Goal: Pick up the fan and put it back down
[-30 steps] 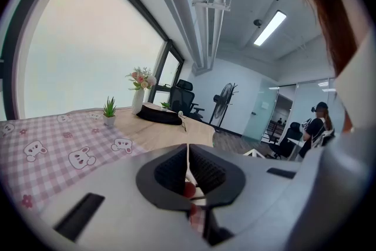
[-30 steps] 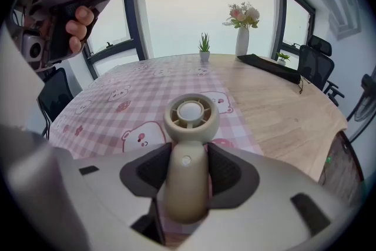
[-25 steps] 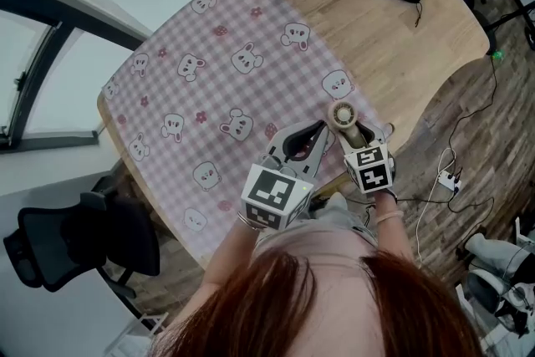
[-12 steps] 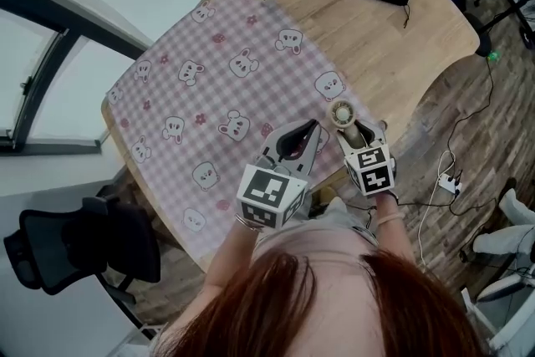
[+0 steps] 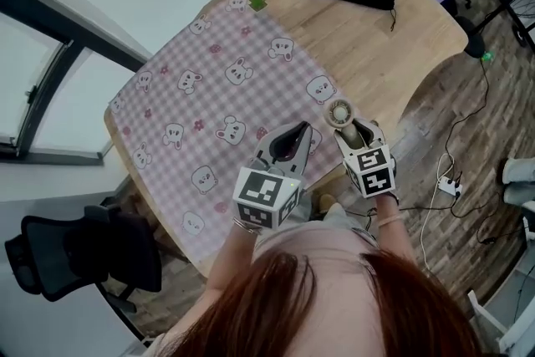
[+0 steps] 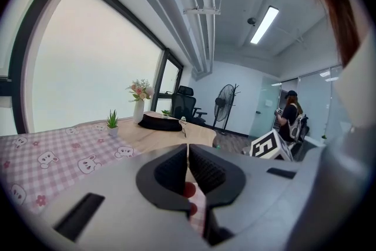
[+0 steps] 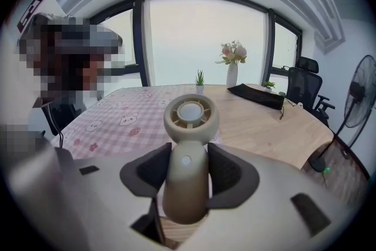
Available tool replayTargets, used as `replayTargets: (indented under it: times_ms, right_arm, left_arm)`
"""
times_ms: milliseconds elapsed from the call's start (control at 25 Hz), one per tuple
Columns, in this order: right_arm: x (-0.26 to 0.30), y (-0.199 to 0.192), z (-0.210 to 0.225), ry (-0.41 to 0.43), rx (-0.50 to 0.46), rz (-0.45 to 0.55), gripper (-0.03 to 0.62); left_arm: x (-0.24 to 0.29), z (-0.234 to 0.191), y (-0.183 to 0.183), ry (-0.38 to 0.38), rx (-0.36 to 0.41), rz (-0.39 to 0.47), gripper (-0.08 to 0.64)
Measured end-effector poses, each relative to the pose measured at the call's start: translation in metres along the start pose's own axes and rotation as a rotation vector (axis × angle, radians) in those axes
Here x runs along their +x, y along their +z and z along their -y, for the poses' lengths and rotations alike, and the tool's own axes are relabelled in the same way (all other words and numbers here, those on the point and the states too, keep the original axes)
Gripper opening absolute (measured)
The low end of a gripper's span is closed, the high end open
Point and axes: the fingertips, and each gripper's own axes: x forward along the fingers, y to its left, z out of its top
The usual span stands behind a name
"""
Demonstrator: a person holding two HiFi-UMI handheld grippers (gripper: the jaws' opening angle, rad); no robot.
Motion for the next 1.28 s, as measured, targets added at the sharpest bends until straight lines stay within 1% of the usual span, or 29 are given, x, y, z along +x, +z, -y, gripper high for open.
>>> replayTargets:
  times_ms: [200,400,720,960,1280]
  right_arm:
    - [-0.018,0.011,0.005,-0.006,0.001,0.042,0.189]
    - [-0.033,0.025,0.01,-0.013,0.001,0.096,0.189]
    - [-0.059,0.043,0.011,-0.014,0.008,0.181,0.189]
    - [-0.083,0.044,0.004,0.005,0.015,0.216,0.189]
    - [-0.115,0.05,0.01,0.007,0.042,0.28,0.189]
  left_arm:
    - [-0.004,0.008,0.005,0.017,0.011,0.011,0.015]
    - [-0.007,0.012,0.009,0.033,-0.001,0.024,0.015]
    - [-0.016,0.023,0.02,0.053,0.016,0.067,0.015]
    - [-0.024,0.039,0.022,0.067,0.028,0.075,0.015]
    - [-0.033,0.058,0.034,0.087,0.067,0.101,0.015]
